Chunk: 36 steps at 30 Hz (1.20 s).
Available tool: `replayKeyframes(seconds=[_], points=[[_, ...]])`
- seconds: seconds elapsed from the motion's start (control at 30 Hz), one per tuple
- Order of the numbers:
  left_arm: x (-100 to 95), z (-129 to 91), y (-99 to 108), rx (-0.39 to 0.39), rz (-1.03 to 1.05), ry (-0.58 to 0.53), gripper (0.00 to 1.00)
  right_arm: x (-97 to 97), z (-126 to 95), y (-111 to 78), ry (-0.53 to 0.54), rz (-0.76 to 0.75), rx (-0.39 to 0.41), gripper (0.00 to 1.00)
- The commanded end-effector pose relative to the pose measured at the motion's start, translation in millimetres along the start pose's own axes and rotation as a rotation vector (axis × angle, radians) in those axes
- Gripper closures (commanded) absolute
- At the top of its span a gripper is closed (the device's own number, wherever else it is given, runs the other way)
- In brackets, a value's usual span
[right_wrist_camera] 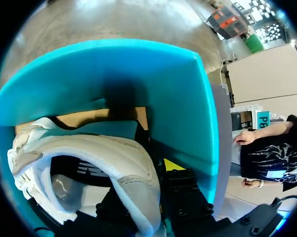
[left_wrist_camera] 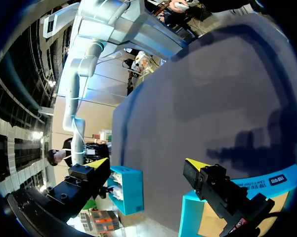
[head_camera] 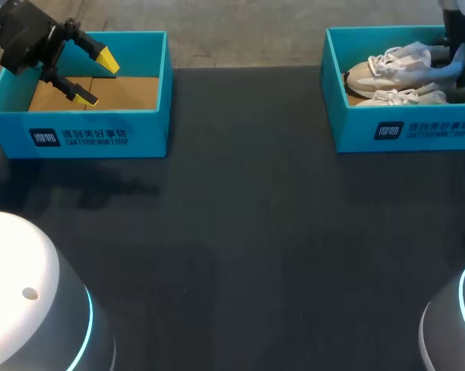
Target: Take the shoe out of the shoebox, open the shoe tongue, remove and reinsert the insole, then place the shoe into the shoebox
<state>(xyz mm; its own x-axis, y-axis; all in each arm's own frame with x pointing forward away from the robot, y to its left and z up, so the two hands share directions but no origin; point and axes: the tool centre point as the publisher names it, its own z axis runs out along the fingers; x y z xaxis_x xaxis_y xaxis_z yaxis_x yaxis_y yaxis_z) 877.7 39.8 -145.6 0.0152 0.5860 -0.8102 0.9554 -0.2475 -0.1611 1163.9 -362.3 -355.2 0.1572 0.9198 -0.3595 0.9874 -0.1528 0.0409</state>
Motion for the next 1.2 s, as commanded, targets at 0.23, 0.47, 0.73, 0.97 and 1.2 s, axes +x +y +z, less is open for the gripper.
replayKeyframes(seconds=[0.23,0.47,0.73,0.97,1.2], points=[[0.1,-0.5,0.2,0.001,0.000,0.003,0.00,7.2,11.1,9.7,0.008,0.005,0.032,0.98],[0.1,-0.5,0.2,0.001,0.000,0.003,0.00,5.0,1.7,8.8,0.013,0.017,0.015,0.48],[0.1,-0.5,0.2,0.001,0.000,0.003,0.00,5.8,-20.3,-2.8,0.021,0.012,-0.010,0.21],[0.1,-0.5,0.2,0.001,0.000,0.003,0.00,12.0,-43.5,-16.0,0.047,-0.015,-0.031,0.20],[0.1,-0.5,0.2,0.001,0.000,0.003,0.00,20.2,-64.4,-29.8,0.096,-0.048,-0.041,0.25]])
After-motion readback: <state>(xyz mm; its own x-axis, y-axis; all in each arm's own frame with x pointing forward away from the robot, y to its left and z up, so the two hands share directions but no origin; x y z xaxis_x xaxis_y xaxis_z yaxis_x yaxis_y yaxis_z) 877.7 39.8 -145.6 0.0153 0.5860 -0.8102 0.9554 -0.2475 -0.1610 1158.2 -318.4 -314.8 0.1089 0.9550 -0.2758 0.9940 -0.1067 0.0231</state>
